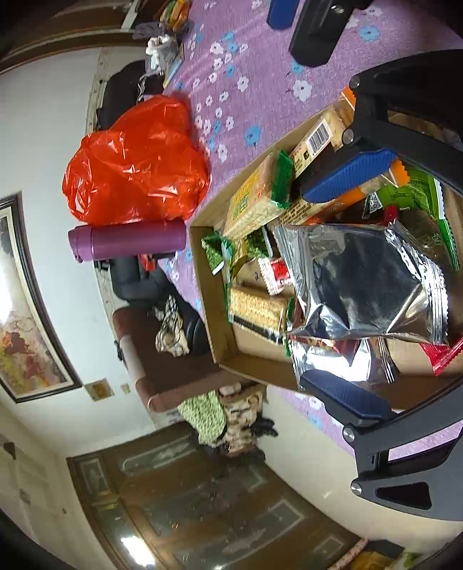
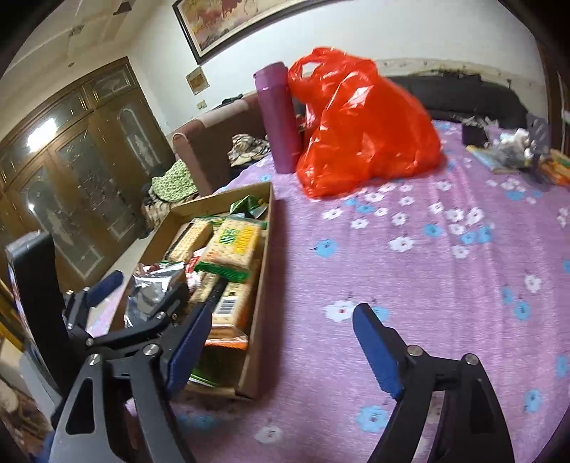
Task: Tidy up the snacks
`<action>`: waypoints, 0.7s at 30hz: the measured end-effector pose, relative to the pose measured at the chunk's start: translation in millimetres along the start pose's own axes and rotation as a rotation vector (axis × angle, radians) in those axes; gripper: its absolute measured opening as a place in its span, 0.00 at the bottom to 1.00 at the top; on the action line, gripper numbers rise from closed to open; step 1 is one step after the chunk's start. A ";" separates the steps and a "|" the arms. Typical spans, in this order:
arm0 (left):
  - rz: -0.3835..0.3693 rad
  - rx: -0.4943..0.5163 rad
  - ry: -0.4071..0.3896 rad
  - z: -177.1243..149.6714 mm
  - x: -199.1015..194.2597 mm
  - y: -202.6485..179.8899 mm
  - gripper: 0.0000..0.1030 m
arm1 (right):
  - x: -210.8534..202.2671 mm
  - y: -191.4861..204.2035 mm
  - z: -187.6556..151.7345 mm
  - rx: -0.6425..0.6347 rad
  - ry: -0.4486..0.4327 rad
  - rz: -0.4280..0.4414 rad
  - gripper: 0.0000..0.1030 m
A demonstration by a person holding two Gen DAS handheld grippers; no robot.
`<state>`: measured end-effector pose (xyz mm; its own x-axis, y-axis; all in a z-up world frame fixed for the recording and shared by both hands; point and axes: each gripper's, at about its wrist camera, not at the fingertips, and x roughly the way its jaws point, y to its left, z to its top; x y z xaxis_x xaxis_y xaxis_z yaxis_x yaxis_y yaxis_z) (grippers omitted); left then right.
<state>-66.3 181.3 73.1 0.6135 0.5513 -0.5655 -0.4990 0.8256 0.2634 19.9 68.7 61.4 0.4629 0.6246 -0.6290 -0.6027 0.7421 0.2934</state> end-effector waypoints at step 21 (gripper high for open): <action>0.025 -0.115 -0.009 0.3 -3.2 15.9 1.00 | -14.5 10.6 -5.6 -0.084 -0.055 -0.072 0.90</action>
<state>-76.0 192.8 79.3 0.6054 0.5727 -0.5527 -0.5805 0.7928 0.1856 3.2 66.2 69.6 0.5409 0.5844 -0.6050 -0.6176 0.7642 0.1860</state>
